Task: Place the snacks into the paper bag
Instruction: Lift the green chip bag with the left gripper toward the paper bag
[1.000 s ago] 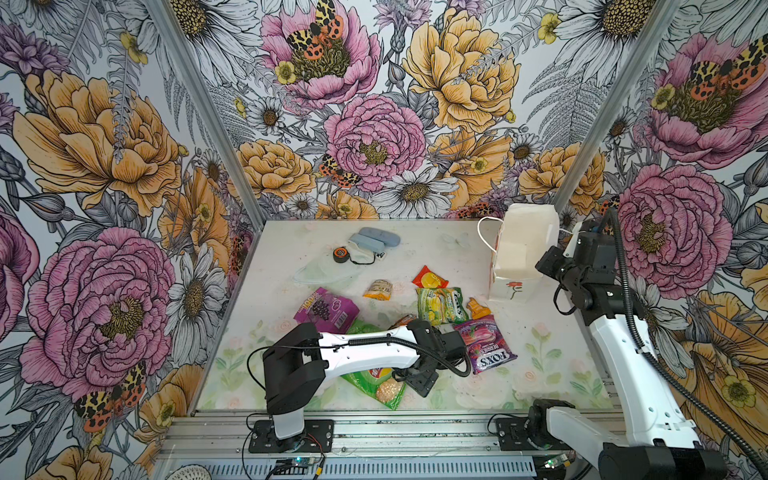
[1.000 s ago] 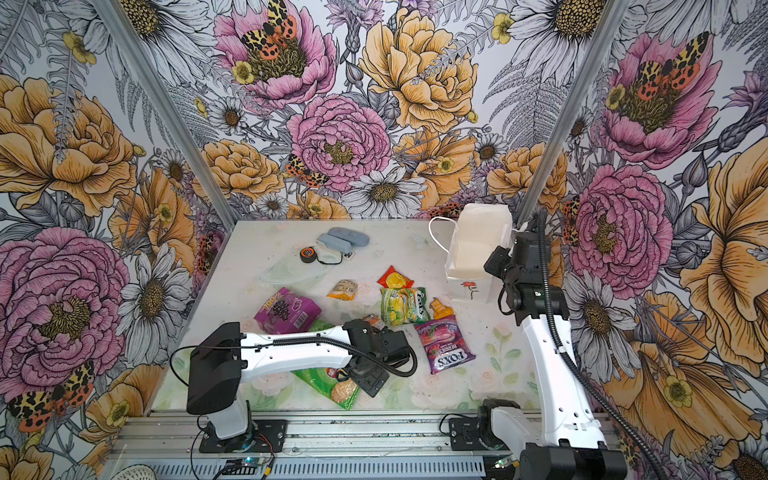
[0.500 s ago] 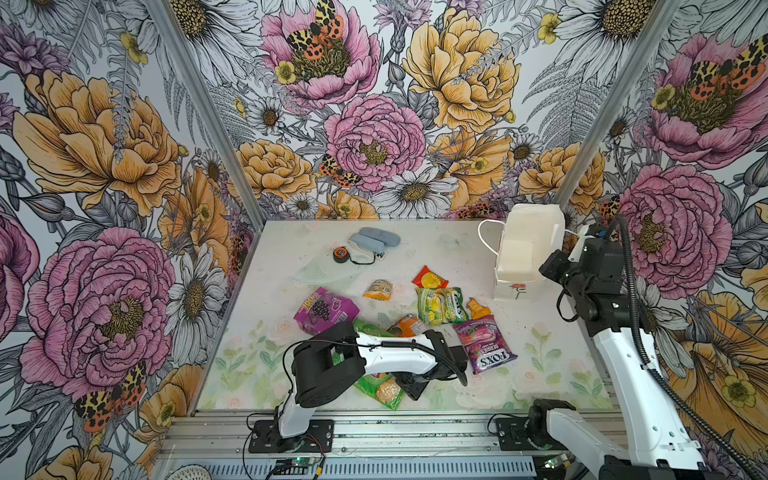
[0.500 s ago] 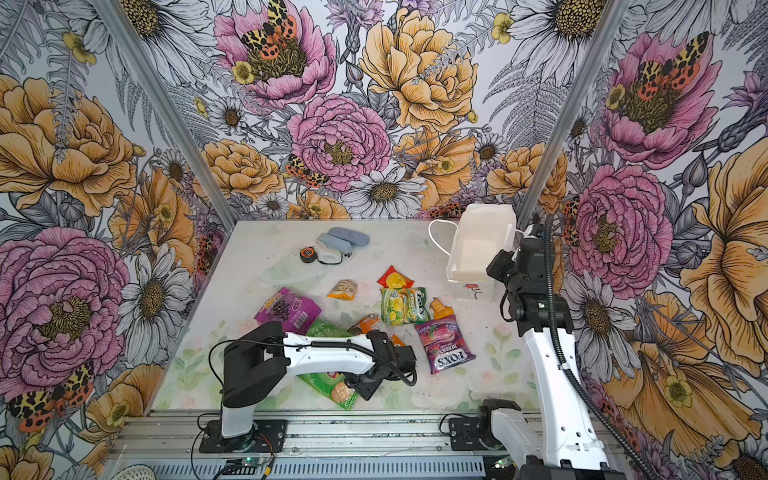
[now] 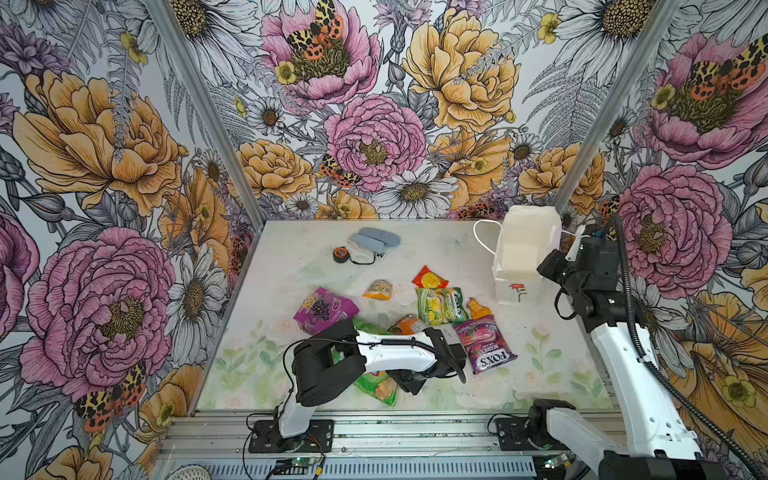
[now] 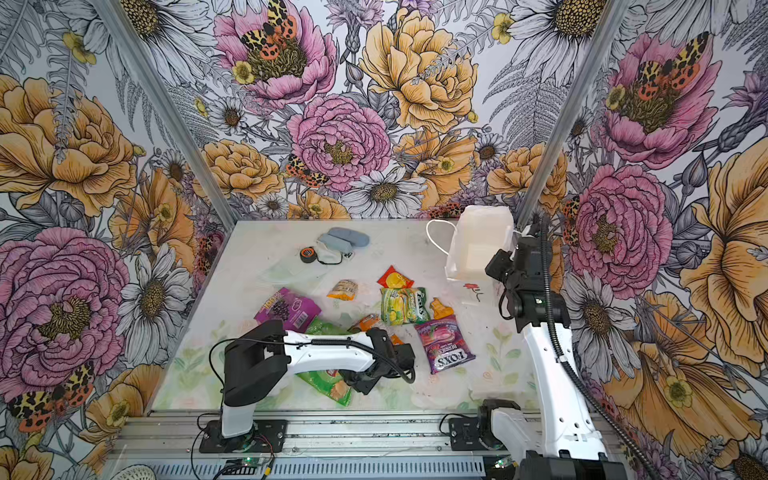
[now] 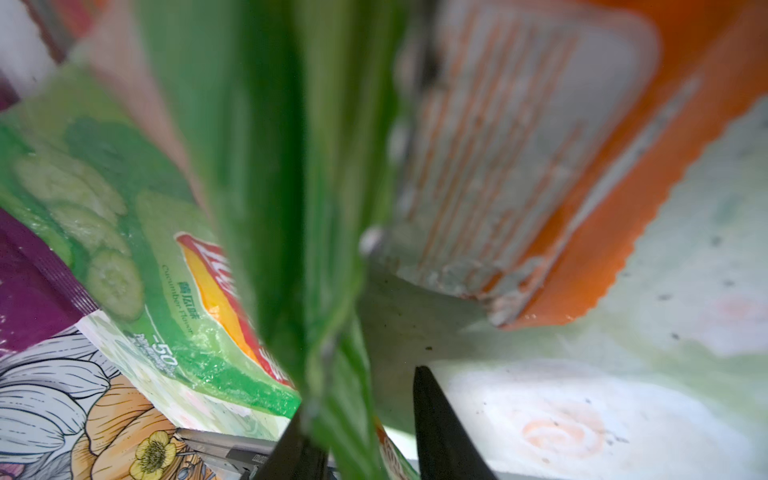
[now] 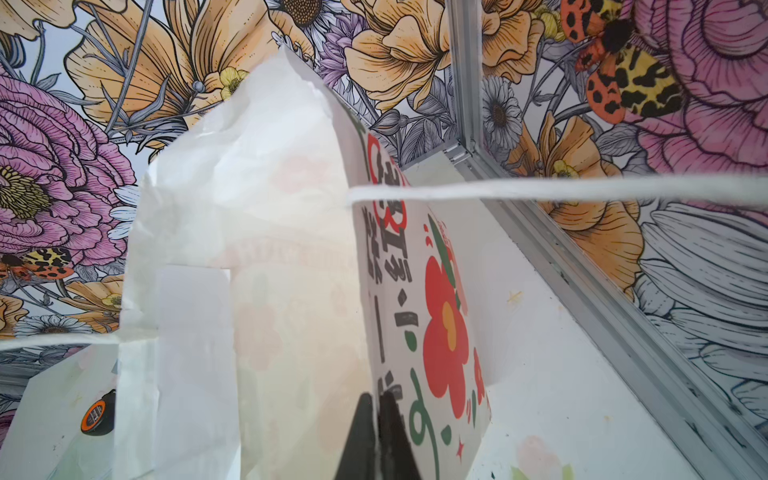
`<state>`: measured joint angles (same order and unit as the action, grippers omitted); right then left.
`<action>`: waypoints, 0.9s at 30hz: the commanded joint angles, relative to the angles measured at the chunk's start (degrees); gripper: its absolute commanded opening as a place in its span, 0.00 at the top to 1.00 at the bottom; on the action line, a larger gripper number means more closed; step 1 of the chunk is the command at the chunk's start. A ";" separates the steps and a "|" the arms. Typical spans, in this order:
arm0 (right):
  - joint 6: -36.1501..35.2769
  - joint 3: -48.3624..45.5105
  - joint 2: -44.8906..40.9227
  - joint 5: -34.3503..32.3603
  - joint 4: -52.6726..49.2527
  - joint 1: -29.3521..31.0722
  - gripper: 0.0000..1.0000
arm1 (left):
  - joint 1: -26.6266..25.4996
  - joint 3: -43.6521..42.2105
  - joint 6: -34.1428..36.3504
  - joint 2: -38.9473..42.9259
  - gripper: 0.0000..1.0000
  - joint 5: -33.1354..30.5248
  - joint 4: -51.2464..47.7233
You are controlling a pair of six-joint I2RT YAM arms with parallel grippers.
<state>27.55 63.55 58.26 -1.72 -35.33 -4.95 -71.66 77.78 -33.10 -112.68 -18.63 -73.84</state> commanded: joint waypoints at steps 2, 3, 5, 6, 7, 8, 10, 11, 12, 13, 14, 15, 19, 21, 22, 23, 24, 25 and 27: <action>0.31 0.58 0.24 -0.31 1.58 -0.33 1.00 | 0.71 1.95 -0.99 4.40 0.76 -5.23 -0.82; 0.35 0.56 0.16 -0.22 1.58 -0.36 1.00 | 0.77 2.07 -1.04 5.13 0.79 -5.89 -0.78; 0.27 0.57 0.19 0.03 1.58 -0.41 1.00 | 0.75 2.28 -0.92 6.54 0.84 -7.37 -0.69; 0.32 0.52 0.18 0.19 1.58 -0.38 1.00 | 0.76 2.46 -0.78 7.30 0.87 -8.02 -0.74; 0.33 0.52 0.28 0.22 1.58 -0.38 1.00 | 0.86 2.59 -0.58 7.81 0.90 -8.67 -0.80; 0.27 0.51 0.28 0.39 1.58 -0.41 1.00 | 0.90 2.96 -0.56 9.44 0.93 -9.20 -0.80; 0.48 0.59 0.36 1.11 1.58 -0.37 1.00 | 0.97 3.95 -1.09 11.57 0.98 -9.94 -0.78; 0.56 0.68 0.37 1.55 1.58 -0.36 1.00 | 1.12 4.60 -1.70 12.59 1.00 -10.17 -0.72; 0.62 0.76 0.36 1.84 1.58 -0.40 1.00 | 1.32 5.20 -2.36 13.67 1.00 -10.64 -0.64; 0.57 0.85 0.47 2.19 1.58 -0.37 1.00 | 1.47 5.75 -2.78 14.69 1.00 -11.16 -0.60; 0.57 0.94 0.53 2.60 1.58 -0.37 1.00 | 1.71 6.54 -2.94 15.89 1.00 -11.77 -0.60; 0.57 0.95 0.67 2.80 1.58 -0.36 1.00 | 2.02 7.25 -2.94 16.88 1.00 -12.27 -0.60; 0.33 1.53 1.37 4.89 1.49 -0.36 1.00 | 3.98 10.83 -3.01 20.78 1.00 -14.52 -0.25; 0.10 1.97 1.76 5.86 1.49 -0.27 1.00 | 5.19 12.99 -3.28 21.53 1.00 -15.32 0.22; 0.10 2.19 1.85 6.35 1.49 -0.32 1.00 | 5.66 14.09 -3.18 21.78 1.00 -15.73 0.68; 0.14 2.28 1.99 6.83 1.49 -0.16 1.00 | 6.00 15.03 -2.71 22.11 1.00 -15.84 1.78; 0.16 2.32 2.06 6.91 1.49 -0.15 1.00 | 6.37 15.79 -1.98 22.35 1.00 -15.49 2.80; 0.16 2.32 2.36 7.28 1.42 -0.20 1.00 | 6.88 16.87 -1.04 22.50 1.00 -14.82 3.97; 0.05 2.63 3.00 8.11 1.17 -0.15 1.00 | 7.73 18.99 0.56 22.65 1.00 -13.37 5.65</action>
<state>27.55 63.61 60.69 4.25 -35.27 -4.95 -64.84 93.93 -34.33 -91.18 -31.53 -72.69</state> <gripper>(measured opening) 0.047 0.045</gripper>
